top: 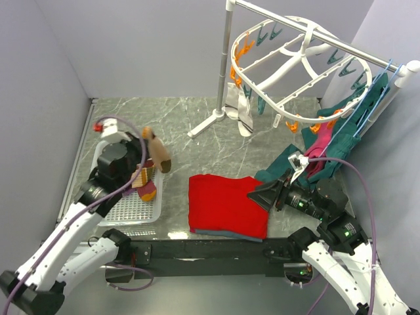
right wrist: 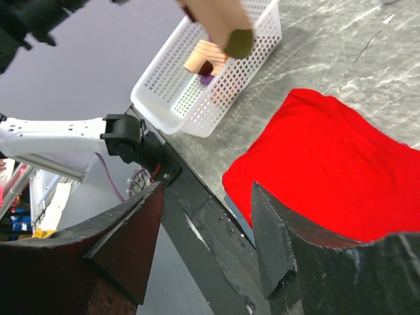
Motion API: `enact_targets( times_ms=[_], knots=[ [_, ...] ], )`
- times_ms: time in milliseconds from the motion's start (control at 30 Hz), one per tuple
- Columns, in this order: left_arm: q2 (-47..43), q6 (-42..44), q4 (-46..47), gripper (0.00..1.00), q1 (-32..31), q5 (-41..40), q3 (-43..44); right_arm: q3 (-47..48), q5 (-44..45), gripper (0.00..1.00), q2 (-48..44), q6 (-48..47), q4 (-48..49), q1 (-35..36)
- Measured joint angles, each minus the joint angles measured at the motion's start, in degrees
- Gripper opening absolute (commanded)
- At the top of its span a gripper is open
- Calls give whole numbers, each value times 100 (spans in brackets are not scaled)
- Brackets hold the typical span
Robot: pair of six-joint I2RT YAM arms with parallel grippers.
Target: Remove the socks clipped to the hanger
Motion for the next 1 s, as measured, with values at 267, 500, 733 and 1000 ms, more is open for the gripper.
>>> enact_targets(
  times_ms=[267, 500, 733, 1000],
  knots=[
    [-855, -90, -621, 1, 55, -1803, -131, 0, -22, 63, 2, -11, -20, 0],
    [-671, -190, -719, 15, 160, -2114, -426, 0, -52, 63, 7, -4, -2, 0],
    [-308, -542, -1165, 96, 442, -2341, -527, -2, -50, 64, 7, 9, -13, 0],
    [-675, -695, -317, 99, 461, -1718, -570, -7, -50, 64, 2, 9, -35, 0]
  ],
)
